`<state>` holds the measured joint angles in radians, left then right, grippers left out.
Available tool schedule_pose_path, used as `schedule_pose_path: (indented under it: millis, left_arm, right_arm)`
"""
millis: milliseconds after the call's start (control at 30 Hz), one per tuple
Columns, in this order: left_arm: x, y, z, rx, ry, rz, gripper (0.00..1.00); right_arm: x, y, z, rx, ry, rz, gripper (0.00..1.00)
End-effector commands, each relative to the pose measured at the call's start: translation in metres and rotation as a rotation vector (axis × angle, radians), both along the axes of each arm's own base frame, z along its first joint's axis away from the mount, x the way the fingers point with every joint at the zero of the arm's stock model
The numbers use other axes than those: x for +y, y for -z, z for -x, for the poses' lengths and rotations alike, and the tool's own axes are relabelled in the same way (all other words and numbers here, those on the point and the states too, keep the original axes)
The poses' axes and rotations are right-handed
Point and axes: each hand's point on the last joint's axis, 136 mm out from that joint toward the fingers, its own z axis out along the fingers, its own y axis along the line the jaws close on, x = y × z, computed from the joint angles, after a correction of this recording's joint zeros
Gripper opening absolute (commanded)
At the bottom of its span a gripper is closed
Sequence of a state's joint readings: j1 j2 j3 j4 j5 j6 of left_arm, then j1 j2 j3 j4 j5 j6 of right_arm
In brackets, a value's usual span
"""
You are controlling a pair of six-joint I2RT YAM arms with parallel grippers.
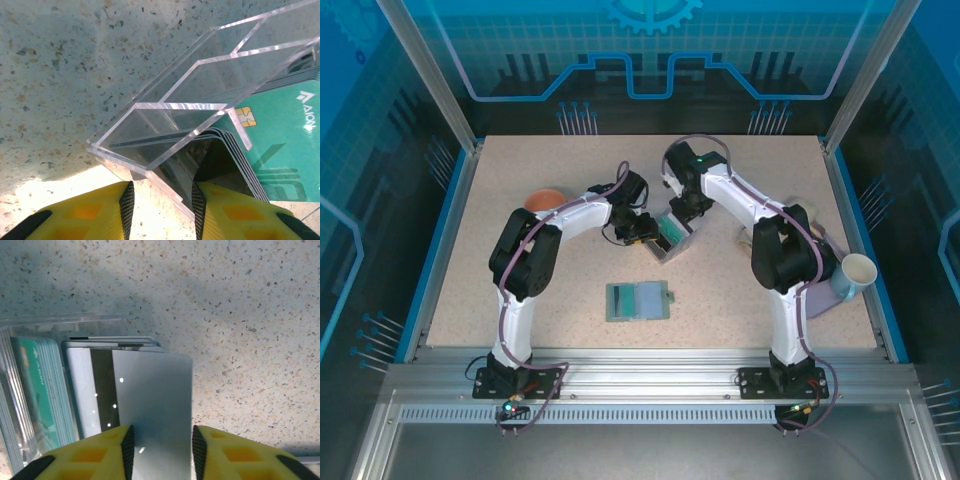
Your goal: Put the credit cards into the card holder
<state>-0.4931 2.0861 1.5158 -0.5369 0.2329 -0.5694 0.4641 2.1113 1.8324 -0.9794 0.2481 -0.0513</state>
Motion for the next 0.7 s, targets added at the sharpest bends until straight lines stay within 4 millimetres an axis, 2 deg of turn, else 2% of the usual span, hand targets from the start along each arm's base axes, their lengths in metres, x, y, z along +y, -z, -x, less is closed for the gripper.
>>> schedule_pose_path:
  millis: [0, 233, 667]
  left_arm:
    - [0.024, 0.017, 0.024, 0.099, -0.009, -0.081, 0.38]
    - [0.024, 0.017, 0.023, 0.102, -0.012, -0.078, 0.38]
    - [0.023, 0.015, 0.023, 0.097, -0.009, -0.077, 0.38]
  right_arm:
    - [-0.001, -0.009, 0.005, 0.004, -0.003, -0.005, 0.31]
    - [-0.002, -0.01, 0.004, -0.001, 0.001, 0.004, 0.17]
    - [-0.003, -0.035, 0.008, -0.047, 0.009, 0.01, 0.13]
